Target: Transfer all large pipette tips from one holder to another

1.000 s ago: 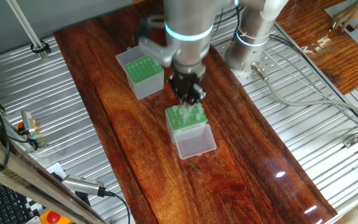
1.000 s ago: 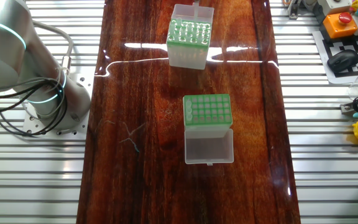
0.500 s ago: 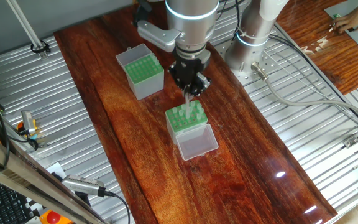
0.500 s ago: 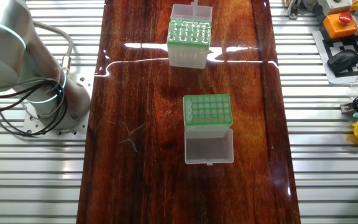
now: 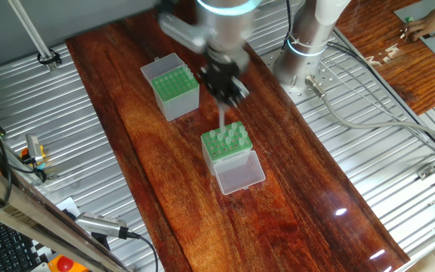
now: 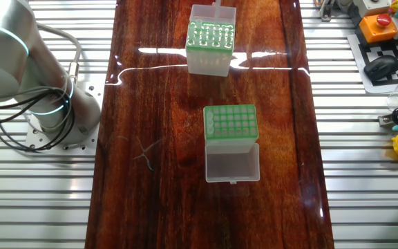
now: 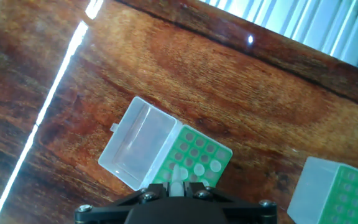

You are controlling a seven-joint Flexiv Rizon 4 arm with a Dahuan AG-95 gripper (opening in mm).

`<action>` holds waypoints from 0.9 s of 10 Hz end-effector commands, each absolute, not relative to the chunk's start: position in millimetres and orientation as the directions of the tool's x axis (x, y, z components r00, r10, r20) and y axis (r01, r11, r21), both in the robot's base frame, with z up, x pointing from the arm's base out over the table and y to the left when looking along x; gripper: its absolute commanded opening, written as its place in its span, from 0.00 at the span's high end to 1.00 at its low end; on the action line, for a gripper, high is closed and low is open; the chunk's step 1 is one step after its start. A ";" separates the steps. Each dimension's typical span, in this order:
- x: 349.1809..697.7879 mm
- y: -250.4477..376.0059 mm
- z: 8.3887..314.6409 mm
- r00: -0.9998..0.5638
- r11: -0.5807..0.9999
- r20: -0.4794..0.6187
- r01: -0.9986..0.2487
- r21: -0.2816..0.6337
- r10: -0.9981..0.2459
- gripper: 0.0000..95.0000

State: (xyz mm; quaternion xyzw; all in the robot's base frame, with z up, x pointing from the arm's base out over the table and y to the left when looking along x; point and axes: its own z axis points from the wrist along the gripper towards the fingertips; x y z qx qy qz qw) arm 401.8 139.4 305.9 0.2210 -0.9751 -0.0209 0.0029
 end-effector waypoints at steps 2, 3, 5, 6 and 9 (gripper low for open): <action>399.3 97.0 304.0 -0.852 0.850 -0.029 -0.523 0.064 -0.522 1.00; 399.3 97.0 304.0 -0.880 0.879 -0.018 -0.474 0.048 -0.474 1.00; 394.9 100.2 297.8 -0.900 0.900 -0.001 -0.437 0.017 -0.437 1.00; 394.9 85.4 294.9 -0.892 0.892 0.000 -0.452 0.018 -0.452 1.00; 392.4 23.6 284.1 -0.848 0.848 -0.014 -0.529 0.037 -0.529 1.00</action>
